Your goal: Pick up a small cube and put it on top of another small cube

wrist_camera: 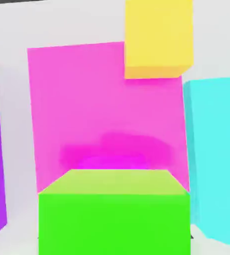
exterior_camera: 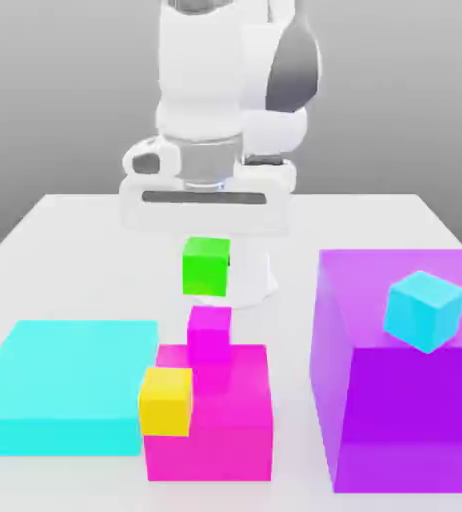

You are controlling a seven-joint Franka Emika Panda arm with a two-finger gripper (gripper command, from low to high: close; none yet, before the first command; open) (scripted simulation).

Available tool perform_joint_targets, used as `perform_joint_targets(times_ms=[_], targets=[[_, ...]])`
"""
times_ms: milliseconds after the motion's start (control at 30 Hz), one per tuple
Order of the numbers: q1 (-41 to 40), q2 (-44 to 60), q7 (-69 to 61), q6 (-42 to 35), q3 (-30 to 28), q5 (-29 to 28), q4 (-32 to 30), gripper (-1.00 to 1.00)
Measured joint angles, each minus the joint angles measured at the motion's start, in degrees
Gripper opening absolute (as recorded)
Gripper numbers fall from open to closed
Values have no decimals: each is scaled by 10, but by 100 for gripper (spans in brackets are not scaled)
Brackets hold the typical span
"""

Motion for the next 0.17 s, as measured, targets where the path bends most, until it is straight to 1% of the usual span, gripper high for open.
perform_joint_targets(times_ms=[33,67,167], targets=[[0,17,0,24,1,0,-7,-100],[-1,32,-1,46,1,0,-14,100],[-1,32,-1,46,1,0,-14,100]])
